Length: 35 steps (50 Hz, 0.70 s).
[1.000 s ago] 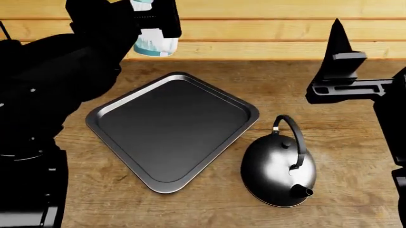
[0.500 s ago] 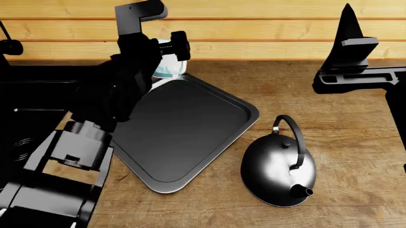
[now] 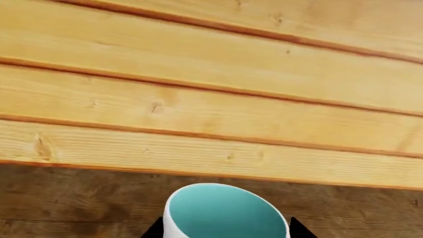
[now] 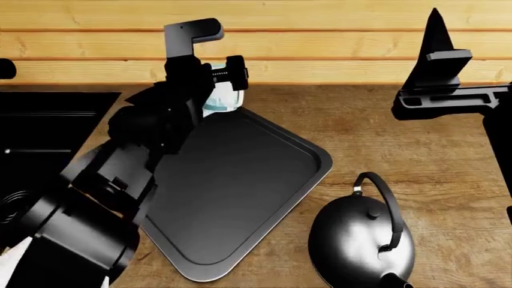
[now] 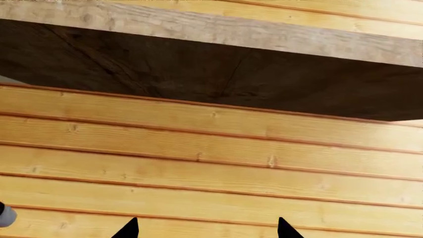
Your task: Pick the kettle from the counter and place it on the tray. Then pick the mug from the cabinet and place it on the tray. Then close the cabinet doors.
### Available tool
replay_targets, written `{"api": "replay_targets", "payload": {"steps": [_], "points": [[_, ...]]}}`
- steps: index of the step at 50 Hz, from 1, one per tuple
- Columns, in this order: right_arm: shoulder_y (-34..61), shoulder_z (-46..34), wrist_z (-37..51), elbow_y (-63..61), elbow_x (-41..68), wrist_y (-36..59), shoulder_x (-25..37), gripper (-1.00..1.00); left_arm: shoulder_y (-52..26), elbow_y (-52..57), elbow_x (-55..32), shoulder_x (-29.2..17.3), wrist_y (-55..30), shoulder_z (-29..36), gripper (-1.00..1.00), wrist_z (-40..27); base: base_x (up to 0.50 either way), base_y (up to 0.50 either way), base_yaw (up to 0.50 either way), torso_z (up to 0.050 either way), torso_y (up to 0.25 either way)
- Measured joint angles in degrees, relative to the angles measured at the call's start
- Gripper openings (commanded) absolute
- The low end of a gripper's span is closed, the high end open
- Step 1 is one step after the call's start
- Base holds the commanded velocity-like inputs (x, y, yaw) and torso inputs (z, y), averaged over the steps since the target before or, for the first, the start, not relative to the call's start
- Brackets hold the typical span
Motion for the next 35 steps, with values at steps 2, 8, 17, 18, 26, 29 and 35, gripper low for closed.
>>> {"api": "replay_targets", "payload": {"steps": [2, 8, 17, 18, 26, 29, 35], "points": [[-0.1, 0.0, -0.1, 0.0, -0.1, 0.0, 0.0, 1.00, -0.2, -0.4, -1.2, 0.1, 0.3, 1.3, -1.00, 0.1, 0.00, 0.00, 0.00, 0.000, 0.000], [-0.3, 0.0, -0.3, -0.1, -0.7, -0.2, 0.1, 1.00, -0.6, -0.7, -3.8, -0.1, 0.2, 4.5, -1.00, 0.5, 0.00, 0.00, 0.00, 0.000, 0.000], [-1.0, 0.0, -0.8, -0.2, -1.6, -0.6, -0.1, 1.00, 0.3, 8.6, -6.8, -4.4, -2.8, 6.8, -1.00, -2.6, 0.00, 0.00, 0.00, 0.000, 0.000], [-1.0, 0.0, -0.8, -0.3, -1.7, -0.6, -0.1, 1.00, 0.5, 9.9, -7.1, -5.0, -3.2, 7.0, -1.00, -3.0, 0.00, 0.00, 0.00, 0.000, 0.000], [-1.3, -0.2, -0.9, -0.4, -2.2, -0.8, -0.2, 1.00, 1.3, 17.5, -8.8, -8.5, -5.5, 7.7, -1.00, -5.3, 0.00, 0.00, 0.00, 0.000, 0.001], [-1.4, -0.3, -1.0, -0.4, -2.4, -0.9, -0.3, 1.00, 1.6, 19.6, -9.2, -9.4, -6.1, 7.9, -1.00, -5.8, 0.00, 0.00, 0.00, 0.000, 0.000], [-1.6, -0.4, -1.1, -0.4, -2.7, -1.0, -0.4, 1.00, 2.1, 23.3, -9.9, -11.3, -7.0, 8.0, -1.00, -6.7, 0.00, 0.00, 0.00, 0.000, 0.000]]}}
